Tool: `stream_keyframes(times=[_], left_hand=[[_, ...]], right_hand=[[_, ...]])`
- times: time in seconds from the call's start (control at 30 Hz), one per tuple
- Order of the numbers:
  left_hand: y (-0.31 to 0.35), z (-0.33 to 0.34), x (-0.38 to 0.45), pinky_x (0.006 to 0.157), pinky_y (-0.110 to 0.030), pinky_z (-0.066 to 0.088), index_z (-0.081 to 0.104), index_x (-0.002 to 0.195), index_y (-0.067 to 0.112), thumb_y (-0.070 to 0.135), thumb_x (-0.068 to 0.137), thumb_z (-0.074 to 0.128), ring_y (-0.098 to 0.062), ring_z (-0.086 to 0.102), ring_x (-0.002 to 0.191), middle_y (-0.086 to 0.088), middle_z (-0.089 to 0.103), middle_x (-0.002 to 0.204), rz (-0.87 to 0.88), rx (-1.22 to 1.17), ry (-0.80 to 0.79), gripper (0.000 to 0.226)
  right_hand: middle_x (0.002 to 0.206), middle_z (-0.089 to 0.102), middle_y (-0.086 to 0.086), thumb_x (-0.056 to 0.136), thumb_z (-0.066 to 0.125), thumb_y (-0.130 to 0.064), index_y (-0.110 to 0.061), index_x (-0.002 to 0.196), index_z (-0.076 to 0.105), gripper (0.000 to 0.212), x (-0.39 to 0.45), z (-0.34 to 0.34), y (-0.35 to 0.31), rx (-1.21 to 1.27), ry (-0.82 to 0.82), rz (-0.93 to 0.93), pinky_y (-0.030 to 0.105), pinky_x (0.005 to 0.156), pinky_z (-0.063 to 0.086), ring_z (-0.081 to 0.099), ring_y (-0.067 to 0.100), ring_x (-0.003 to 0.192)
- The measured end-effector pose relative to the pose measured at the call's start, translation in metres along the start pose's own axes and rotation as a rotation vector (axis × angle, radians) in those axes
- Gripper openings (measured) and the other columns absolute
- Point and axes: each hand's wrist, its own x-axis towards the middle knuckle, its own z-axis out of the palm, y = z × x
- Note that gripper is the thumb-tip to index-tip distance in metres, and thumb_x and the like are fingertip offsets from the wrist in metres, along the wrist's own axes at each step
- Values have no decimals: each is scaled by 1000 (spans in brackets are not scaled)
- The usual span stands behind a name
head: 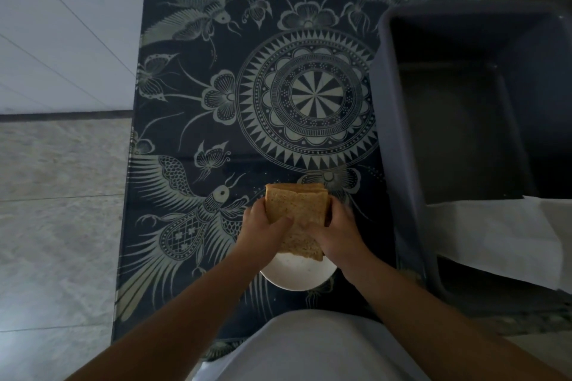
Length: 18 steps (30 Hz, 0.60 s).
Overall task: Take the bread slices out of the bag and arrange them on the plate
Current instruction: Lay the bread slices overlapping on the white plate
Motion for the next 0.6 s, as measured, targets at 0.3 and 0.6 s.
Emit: stream_keyframes(times=[0.3,0.6], left_hand=[[-3,3,-6,90,-51,53,47,130,14,41,74,57,-28,56,108,-10,52,123,3,-53,4,63],[-17,10,-12,83,-42,54,48,128,19,44,67,55,-21,54,104,-5,46,120,10,-79,10,67]], right_hand=[[132,40,3,77,79,-31,-21,138,44,71,-10,3,1,38,47,2,43,91,53,53,20,114],[130,43,4,81,75,-29,-21,138,46,65,-15,3,5,-18,54,-7,44,90,55,54,18,111]])
